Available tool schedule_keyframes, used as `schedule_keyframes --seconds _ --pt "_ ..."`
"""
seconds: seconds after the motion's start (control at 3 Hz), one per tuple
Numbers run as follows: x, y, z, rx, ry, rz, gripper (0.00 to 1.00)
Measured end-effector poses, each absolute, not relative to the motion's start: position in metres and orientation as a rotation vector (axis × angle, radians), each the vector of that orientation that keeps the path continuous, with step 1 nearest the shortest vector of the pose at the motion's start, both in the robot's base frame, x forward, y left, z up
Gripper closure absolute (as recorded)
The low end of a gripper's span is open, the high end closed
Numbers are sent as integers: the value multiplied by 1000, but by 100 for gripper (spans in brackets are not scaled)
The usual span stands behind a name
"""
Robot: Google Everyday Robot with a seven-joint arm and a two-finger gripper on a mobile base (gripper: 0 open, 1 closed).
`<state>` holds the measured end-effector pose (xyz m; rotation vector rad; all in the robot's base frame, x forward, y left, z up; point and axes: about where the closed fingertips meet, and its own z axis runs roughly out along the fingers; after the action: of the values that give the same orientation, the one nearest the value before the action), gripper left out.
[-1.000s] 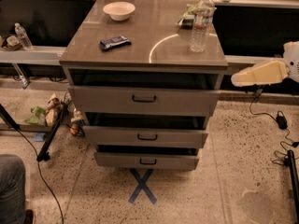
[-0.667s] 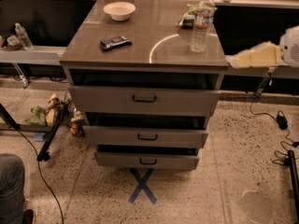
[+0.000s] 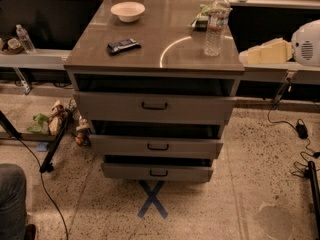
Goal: Move water bottle near paper bowl
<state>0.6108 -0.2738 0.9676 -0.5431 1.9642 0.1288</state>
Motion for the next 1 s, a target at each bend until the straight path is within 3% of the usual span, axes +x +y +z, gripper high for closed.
schedule_keyframes --seconds 1.0 --pt "719 -238 954 -438 1796 265 0"
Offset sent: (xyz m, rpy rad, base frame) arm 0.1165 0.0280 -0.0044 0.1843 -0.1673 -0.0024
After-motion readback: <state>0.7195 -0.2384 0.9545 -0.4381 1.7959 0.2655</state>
